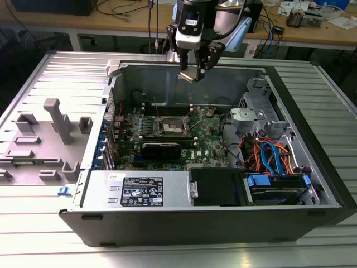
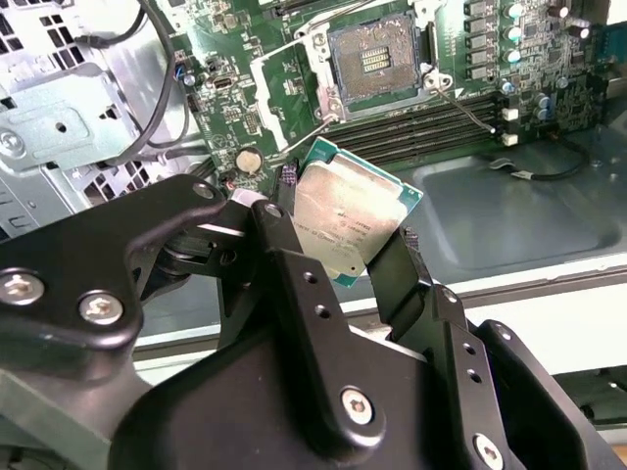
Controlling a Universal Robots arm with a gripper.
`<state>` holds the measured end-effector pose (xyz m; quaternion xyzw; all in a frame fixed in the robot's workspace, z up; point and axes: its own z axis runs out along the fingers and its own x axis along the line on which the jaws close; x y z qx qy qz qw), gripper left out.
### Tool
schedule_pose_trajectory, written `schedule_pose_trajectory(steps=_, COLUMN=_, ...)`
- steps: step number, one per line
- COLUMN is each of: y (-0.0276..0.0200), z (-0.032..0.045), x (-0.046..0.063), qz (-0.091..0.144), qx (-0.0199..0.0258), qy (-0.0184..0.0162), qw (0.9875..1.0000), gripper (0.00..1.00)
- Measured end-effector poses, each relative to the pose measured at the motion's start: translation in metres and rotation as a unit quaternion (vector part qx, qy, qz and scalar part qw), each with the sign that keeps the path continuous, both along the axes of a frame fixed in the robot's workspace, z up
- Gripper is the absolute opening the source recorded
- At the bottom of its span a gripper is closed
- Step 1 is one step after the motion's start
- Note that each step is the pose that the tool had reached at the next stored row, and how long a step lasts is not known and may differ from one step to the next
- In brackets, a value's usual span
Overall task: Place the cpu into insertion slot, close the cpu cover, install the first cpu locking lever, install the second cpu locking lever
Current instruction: 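Place the cpu into insertion slot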
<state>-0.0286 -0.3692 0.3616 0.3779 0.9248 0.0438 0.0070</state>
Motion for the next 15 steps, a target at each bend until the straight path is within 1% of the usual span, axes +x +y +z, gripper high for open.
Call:
schedule_pose_trajectory(steps=4, y=0.0, z=0.0, x=0.0, qz=-0.007, qx=0.0, qy=0.0, qw=1.0, gripper=0.54)
schedule_pose_trajectory(steps=15, y=0.0, z=0.0, x=0.0, qz=-0.009, qx=0.0, qy=0.0, qw=1.0, gripper=0.54)
